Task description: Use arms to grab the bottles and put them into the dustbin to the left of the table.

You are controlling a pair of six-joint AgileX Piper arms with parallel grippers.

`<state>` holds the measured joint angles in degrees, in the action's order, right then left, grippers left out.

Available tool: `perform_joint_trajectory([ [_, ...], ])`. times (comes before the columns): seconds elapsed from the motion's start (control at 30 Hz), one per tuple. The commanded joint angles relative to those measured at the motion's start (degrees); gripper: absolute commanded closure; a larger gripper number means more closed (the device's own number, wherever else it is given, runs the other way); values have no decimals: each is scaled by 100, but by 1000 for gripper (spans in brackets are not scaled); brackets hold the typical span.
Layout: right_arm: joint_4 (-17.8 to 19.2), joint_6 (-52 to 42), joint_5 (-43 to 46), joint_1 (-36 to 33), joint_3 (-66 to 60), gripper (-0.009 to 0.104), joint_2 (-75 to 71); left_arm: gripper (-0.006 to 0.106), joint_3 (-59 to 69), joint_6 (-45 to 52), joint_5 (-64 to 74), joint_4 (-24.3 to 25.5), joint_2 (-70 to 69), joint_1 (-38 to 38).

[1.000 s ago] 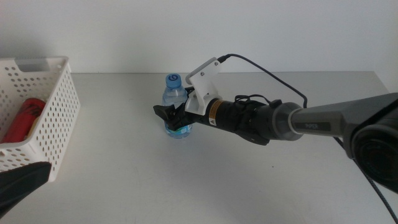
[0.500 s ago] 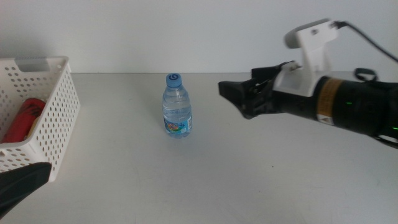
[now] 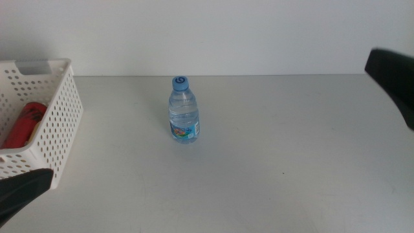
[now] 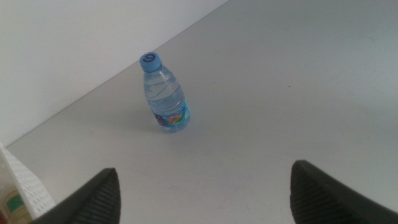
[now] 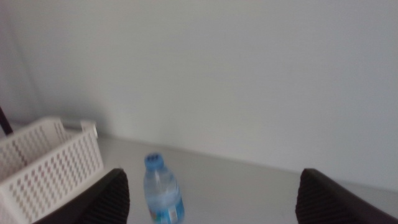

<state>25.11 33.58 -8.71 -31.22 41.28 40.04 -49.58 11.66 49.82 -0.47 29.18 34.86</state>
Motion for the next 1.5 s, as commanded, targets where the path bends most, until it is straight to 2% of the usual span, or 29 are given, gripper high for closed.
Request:
perform_joint_trajectory([
  [0.0, -1597, -2183, -860, -226, 356, 24, -173, 7, -137, -47, -381, -2, 54, -8],
  [0.07, -2605, -3247, -1475, -263, 556, 24, -215, 7, -137, -47, -381, -2, 54, -8],
  [0.1, -2847, -3583, -1722, -257, 678, 25, -220, 7, -137, -47, -381, -2, 54, -8],
  [0.13, -2928, -3734, -1895, -251, 759, 25, -214, 7, -137, -47, -381, -2, 54, -8],
  [0.33, -2630, -3590, -2034, -251, 830, 25, -207, 7, -137, -47, -381, -2, 54, -8],
  [0.7, -2613, -3595, -2042, -251, 742, 25, -207, 7, -137, -47, -381, -2, 54, -8],
  [0.8, -2613, -3595, -2042, -251, 742, 25, -207, 7, -137, -51, -853, 262, 54, -8],
  [0.93, -2613, -3595, -2042, -251, 742, 25, -207, 7, -126, -577, -1288, 329, 177, -8],
  [1.13, -2613, -3595, -2042, -251, 742, 25, -207, 7, -146, -1726, -2363, 1300, 976, -8],
  [1.23, -2613, -3595, -2042, -251, 742, 25, -207, 7, -153, -2593, -3042, 2053, 1409, -15],
  [1.33, -2613, -3595, -2042, -251, 742, 25, -207, 7, -153, -3595, -3630, 3122, 1832, -82],
  [1.47, -2613, -3595, -2042, -251, 742, 25, -207, 7, -153, -4794, -3978, 3954, 2361, -383],
])
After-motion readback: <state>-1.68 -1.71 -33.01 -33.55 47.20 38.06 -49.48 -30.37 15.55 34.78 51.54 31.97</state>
